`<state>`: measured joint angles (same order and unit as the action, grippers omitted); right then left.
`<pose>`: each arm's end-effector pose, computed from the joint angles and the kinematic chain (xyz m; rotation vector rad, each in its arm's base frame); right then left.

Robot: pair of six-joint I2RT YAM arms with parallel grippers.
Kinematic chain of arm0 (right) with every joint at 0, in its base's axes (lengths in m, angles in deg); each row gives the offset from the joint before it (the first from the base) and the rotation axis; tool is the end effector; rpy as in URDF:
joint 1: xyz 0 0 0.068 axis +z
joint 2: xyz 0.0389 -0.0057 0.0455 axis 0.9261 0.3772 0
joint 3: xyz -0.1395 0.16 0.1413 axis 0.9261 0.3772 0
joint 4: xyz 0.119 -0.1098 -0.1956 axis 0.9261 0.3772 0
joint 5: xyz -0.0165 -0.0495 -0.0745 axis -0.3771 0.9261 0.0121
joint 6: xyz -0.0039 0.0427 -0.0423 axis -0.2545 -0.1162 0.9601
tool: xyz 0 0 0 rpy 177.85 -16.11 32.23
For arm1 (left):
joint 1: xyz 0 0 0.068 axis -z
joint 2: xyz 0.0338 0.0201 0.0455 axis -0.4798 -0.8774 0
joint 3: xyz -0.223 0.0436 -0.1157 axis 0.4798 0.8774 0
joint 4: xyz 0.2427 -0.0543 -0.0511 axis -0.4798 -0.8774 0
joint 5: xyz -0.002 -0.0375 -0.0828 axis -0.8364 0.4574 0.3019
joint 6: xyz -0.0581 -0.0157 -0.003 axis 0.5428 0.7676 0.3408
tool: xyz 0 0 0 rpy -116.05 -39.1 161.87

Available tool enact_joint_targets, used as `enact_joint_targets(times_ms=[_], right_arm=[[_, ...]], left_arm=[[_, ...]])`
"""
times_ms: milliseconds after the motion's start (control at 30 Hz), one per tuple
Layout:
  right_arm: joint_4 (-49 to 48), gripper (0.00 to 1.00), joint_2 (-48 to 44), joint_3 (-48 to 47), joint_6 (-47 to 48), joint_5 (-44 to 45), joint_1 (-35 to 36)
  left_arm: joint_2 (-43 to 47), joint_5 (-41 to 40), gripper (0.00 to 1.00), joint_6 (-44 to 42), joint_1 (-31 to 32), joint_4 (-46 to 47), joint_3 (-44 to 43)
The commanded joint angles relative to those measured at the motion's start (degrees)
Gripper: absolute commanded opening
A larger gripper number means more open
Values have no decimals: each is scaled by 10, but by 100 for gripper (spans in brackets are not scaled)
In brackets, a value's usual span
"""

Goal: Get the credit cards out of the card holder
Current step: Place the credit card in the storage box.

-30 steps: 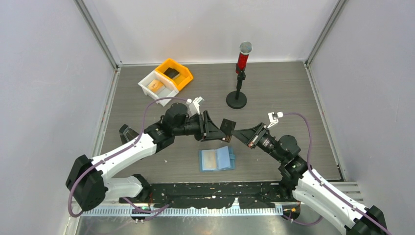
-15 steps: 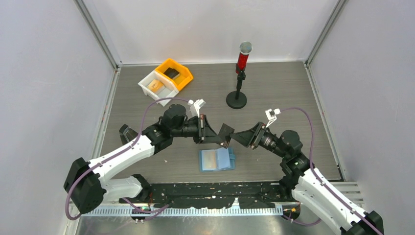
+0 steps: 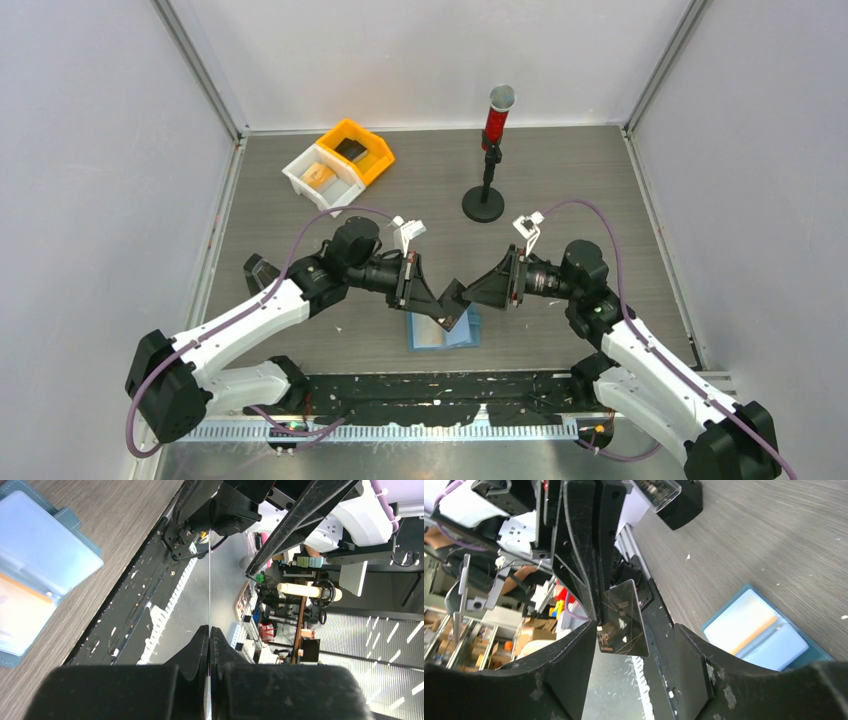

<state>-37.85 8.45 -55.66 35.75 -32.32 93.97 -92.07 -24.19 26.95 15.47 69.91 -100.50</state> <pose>0.1543 0.1128 0.2473 -0.4340 1.8643 1.5796 0.1563 -0.1955 0.2670 0.4484 2.4189 -1.6995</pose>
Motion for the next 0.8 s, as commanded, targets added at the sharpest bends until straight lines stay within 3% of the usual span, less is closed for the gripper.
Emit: enact_joint_targets(times_ms=[0, 33, 200, 267, 500, 600, 767], right_arm=[[-38, 61, 11, -39, 23, -74, -1], [-38, 58, 11, -39, 23, -77, -1], [-51, 15, 8, -37, 14, -75, -1], [-64, 7, 5, -34, -1, -71, -1], [-157, 5, 3, -8, -92, -17, -1], [-248, 5, 10, 15, -170, 13, -1], [-409, 5, 26, 62, -296, 57, -1]], left_arm=[[12, 44, 0, -14, 2, 8, -23], [12, 46, 0, -13, 2, 12, -23], [9, 47, 1, -11, 1, 10, -30], [9, 40, 6, -16, 1, 1, -38], [48, -36, 45, -21, -12, -31, -53], [73, -65, 52, 8, -23, 10, -23], [82, -75, 54, 56, -24, 87, 2]])
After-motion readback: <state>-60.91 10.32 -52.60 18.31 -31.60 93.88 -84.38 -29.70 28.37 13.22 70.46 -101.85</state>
